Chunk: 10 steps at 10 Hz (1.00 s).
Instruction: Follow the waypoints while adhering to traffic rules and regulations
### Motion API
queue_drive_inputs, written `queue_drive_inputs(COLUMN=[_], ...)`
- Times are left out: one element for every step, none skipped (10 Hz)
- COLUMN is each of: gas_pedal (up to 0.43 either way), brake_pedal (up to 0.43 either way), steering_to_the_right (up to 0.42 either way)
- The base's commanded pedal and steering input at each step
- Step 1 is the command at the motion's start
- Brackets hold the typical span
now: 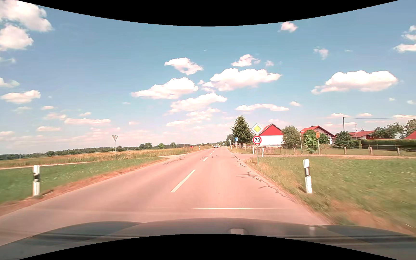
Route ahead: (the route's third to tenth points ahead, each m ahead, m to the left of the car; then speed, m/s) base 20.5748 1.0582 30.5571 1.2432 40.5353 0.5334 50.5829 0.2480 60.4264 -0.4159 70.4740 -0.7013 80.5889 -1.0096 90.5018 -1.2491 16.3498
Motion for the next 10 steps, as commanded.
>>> queue_drive_inputs(gas_pedal=[0.169, 0.169, 0.169, 0.169, 0.169, 0.169, 0.169, 0.169, 0.169, 0.169], brake_pedal=[0.0, 0.0, 0.0, 0.0, 0.0, 0.0, 0.0, 0.0, 0.0, 0.0], steering_to_the_right=[-0.001, -0.001, -0.001, -0.001, -0.001, 0.0, 0.0, 0.0, 0.0, 0.0])
